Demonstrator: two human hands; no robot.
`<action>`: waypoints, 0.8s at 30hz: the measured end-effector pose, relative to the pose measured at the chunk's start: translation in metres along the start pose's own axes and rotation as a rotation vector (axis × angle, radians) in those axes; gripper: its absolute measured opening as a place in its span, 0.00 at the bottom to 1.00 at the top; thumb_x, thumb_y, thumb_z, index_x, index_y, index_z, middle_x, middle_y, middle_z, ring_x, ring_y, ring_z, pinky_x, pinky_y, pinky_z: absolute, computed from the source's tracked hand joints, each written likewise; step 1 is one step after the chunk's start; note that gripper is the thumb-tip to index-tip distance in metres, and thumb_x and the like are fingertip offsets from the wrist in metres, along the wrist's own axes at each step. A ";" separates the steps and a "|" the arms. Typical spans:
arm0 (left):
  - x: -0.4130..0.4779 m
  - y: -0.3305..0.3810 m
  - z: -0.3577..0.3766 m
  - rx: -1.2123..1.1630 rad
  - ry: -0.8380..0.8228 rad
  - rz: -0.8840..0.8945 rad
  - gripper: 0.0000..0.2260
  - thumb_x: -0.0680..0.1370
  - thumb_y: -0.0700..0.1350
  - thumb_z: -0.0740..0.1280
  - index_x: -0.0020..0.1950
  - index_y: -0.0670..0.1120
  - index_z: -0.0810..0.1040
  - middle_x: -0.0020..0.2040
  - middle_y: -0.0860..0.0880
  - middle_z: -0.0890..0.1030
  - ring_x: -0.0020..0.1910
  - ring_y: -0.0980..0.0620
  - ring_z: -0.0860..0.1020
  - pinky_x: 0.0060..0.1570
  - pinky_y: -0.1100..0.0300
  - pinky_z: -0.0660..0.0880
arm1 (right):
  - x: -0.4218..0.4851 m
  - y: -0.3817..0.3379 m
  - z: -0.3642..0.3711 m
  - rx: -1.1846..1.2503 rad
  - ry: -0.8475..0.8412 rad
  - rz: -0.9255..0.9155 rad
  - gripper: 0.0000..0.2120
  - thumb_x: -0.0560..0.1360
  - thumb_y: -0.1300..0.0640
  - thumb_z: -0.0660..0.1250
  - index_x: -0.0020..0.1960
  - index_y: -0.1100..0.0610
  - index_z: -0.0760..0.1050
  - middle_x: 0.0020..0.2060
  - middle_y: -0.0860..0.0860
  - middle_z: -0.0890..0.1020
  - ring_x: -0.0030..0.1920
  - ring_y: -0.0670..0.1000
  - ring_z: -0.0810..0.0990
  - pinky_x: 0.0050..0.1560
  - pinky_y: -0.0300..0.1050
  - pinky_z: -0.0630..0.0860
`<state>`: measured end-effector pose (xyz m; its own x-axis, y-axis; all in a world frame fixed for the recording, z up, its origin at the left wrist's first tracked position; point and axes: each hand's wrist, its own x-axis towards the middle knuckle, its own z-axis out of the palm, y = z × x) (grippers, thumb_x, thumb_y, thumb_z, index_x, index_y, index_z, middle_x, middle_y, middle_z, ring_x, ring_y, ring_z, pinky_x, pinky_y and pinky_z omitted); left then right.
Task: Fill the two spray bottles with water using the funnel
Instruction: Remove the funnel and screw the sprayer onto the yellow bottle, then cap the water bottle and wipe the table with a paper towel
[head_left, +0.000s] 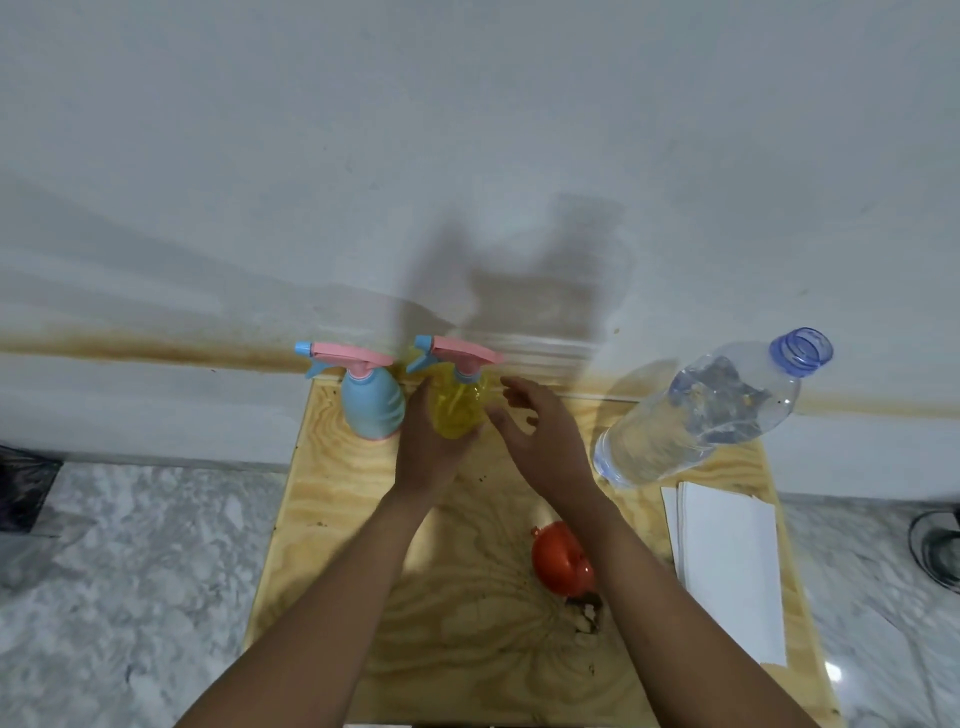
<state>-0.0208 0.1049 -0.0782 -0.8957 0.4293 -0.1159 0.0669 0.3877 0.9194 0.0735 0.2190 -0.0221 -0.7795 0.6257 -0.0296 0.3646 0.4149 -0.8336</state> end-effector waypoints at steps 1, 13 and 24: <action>-0.007 0.005 -0.002 -0.003 0.011 0.006 0.34 0.70 0.46 0.78 0.73 0.49 0.67 0.66 0.56 0.72 0.65 0.59 0.72 0.61 0.61 0.73 | -0.011 0.004 -0.009 0.005 0.015 -0.005 0.18 0.75 0.47 0.70 0.64 0.47 0.75 0.55 0.41 0.80 0.54 0.40 0.79 0.54 0.40 0.77; -0.123 0.084 0.063 -0.018 -0.103 0.124 0.30 0.71 0.50 0.78 0.70 0.48 0.71 0.64 0.52 0.74 0.62 0.54 0.74 0.62 0.49 0.75 | -0.141 0.132 -0.122 -0.222 0.131 0.324 0.14 0.77 0.47 0.67 0.62 0.48 0.77 0.51 0.40 0.80 0.49 0.43 0.79 0.52 0.46 0.78; -0.106 0.203 0.131 -0.019 -0.147 0.275 0.44 0.71 0.54 0.77 0.80 0.50 0.57 0.76 0.52 0.65 0.69 0.60 0.65 0.61 0.74 0.62 | -0.145 0.167 -0.121 -0.565 -0.236 0.308 0.21 0.75 0.47 0.65 0.67 0.49 0.71 0.58 0.51 0.76 0.60 0.55 0.75 0.53 0.49 0.74</action>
<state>0.1449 0.2447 0.0715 -0.7720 0.6298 0.0859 0.2883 0.2265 0.9304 0.3092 0.2776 -0.0904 -0.6642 0.6363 -0.3923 0.7475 0.5618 -0.3544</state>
